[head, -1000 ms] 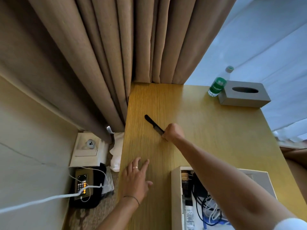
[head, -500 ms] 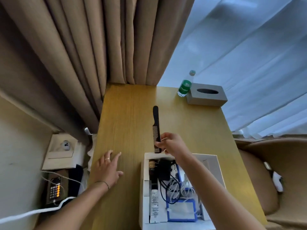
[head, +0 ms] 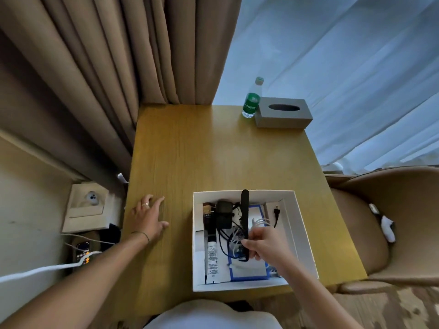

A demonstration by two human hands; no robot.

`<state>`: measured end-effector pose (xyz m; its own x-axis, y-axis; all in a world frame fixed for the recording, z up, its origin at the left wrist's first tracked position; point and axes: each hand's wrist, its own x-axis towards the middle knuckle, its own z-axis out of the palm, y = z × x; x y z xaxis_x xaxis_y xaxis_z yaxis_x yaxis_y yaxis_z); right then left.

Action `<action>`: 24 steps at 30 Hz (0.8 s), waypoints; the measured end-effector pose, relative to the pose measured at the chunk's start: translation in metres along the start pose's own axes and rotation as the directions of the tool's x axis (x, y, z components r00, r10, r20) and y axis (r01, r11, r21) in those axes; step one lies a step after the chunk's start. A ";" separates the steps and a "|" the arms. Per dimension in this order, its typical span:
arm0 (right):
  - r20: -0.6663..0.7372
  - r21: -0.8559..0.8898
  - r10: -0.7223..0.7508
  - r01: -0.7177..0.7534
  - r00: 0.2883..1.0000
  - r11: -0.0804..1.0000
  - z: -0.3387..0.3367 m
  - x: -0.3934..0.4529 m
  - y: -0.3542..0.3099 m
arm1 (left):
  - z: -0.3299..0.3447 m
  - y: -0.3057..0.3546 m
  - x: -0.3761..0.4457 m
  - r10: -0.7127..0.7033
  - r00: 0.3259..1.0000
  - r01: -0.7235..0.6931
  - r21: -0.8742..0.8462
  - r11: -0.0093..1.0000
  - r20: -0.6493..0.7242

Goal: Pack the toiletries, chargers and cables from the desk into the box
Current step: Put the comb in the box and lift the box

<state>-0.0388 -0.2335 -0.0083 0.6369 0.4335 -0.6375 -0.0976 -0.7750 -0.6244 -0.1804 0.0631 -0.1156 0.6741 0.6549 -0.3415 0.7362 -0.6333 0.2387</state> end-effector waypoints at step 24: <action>-0.413 -0.245 -0.367 0.286 0.834 0.926 -0.057 -0.009 0.036 | -0.035 0.068 -0.094 -0.006 0.998 -0.028 -0.520 0.854 -0.065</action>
<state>-0.0046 -0.2915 0.0007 0.8825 0.4559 -0.1160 0.2794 -0.7065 -0.6503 -0.1916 -0.0272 -0.0358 0.6719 0.6842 -0.2835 0.6407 -0.3450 0.6859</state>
